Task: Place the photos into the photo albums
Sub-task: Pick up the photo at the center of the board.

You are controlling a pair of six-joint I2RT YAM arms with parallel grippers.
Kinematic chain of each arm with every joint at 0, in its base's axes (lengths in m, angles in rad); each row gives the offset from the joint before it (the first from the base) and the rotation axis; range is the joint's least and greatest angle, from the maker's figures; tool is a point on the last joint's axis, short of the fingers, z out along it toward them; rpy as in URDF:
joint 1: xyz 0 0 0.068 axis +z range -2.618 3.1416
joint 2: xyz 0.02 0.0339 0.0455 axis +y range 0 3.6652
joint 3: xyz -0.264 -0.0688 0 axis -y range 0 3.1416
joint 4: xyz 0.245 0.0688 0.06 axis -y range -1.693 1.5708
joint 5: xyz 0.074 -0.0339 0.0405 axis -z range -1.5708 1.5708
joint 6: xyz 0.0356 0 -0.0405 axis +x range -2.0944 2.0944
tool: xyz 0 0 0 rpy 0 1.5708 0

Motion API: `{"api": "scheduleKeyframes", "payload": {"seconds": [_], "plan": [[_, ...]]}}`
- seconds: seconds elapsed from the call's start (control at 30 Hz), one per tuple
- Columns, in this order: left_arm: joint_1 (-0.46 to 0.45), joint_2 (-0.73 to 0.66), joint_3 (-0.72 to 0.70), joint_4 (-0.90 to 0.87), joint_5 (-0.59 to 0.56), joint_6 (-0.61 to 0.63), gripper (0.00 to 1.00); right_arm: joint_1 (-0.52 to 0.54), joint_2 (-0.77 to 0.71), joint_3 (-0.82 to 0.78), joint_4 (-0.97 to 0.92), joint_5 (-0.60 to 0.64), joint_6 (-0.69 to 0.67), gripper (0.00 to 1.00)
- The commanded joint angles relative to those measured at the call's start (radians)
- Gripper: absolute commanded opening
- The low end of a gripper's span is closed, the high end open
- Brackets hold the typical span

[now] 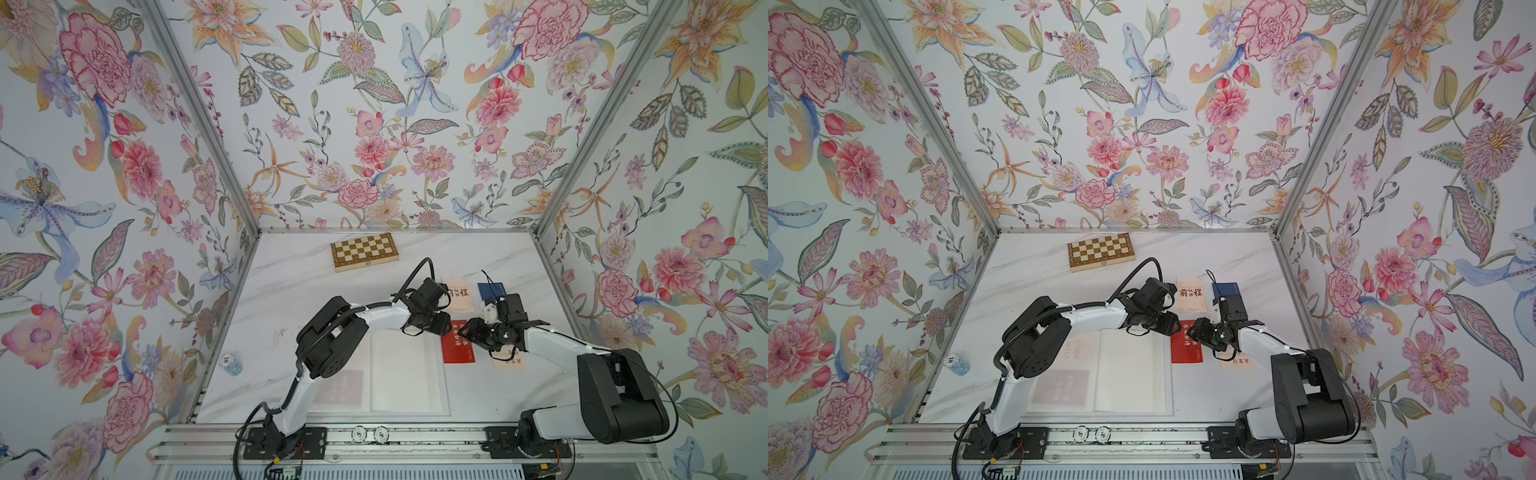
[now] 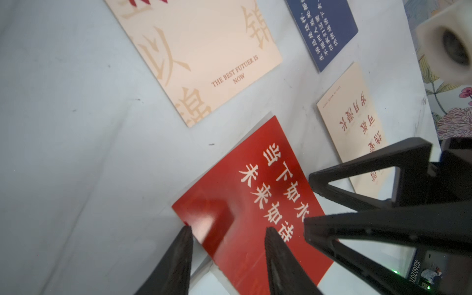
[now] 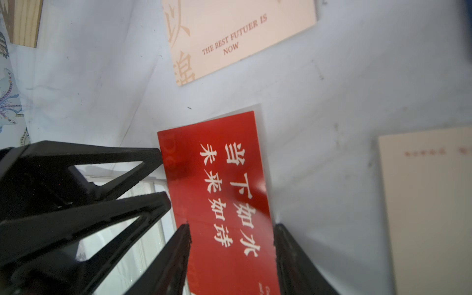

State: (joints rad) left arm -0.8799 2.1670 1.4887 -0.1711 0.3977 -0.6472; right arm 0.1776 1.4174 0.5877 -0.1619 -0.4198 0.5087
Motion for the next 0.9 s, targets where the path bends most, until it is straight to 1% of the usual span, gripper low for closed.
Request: {"api": "scheduleKeyframes", "payload": {"seconds": [0.0,0.33,0.63,0.87], "plan": [[-0.008,0.039,0.012,-0.015,0.024,-0.016,0.45,-0.006,0.027,-0.035,-0.003,-0.022,0.015,0.55],[-0.009,0.042,-0.002,0.008,0.036,-0.033,0.45,-0.052,-0.053,-0.072,0.077,-0.131,0.055,0.52],[-0.007,0.042,-0.015,0.027,0.04,-0.045,0.45,-0.066,-0.137,-0.097,0.136,-0.194,0.103,0.51],[0.001,0.039,-0.04,0.065,0.062,-0.069,0.44,-0.069,-0.165,-0.111,0.178,-0.222,0.139,0.5]]}}
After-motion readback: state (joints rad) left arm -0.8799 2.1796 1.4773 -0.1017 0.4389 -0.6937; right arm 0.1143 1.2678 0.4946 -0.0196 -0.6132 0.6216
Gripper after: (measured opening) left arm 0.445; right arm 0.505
